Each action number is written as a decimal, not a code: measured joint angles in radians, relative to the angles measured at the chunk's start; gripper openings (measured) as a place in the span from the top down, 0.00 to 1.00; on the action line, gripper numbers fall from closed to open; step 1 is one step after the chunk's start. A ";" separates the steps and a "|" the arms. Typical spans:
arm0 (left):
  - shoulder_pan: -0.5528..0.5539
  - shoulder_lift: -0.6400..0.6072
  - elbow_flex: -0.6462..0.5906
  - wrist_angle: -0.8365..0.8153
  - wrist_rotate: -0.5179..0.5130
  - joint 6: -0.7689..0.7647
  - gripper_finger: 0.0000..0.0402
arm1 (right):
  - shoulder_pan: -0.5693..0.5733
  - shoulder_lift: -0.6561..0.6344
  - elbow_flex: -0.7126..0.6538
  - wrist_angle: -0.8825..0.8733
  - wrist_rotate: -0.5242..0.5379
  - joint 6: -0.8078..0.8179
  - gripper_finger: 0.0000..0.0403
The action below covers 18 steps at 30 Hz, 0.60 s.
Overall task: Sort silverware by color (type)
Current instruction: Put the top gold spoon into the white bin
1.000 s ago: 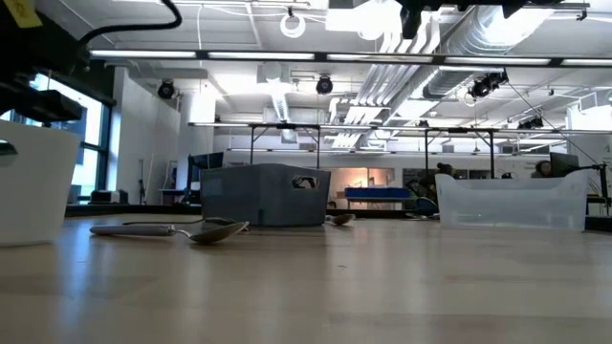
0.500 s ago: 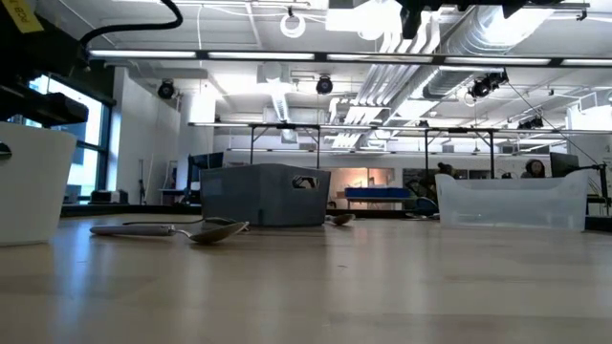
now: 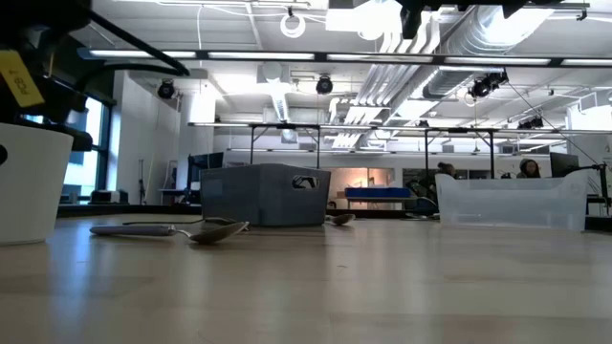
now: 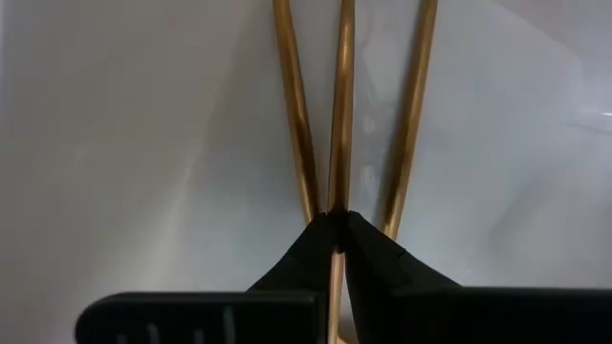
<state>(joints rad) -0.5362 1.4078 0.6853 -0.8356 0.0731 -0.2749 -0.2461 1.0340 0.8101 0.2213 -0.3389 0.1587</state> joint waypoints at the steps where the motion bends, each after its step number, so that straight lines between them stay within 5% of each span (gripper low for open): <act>1: 0.000 0.004 0.001 0.000 0.000 0.000 0.99 | 0.000 0.000 0.000 0.000 0.000 0.000 1.00; 18: 0.000 0.000 -0.002 0.004 0.017 0.032 0.79 | 0.000 0.000 0.000 0.000 0.000 -0.001 1.00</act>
<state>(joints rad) -0.5364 1.4078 0.6838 -0.8316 0.0896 -0.2425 -0.2462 1.0340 0.8101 0.2214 -0.3393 0.1573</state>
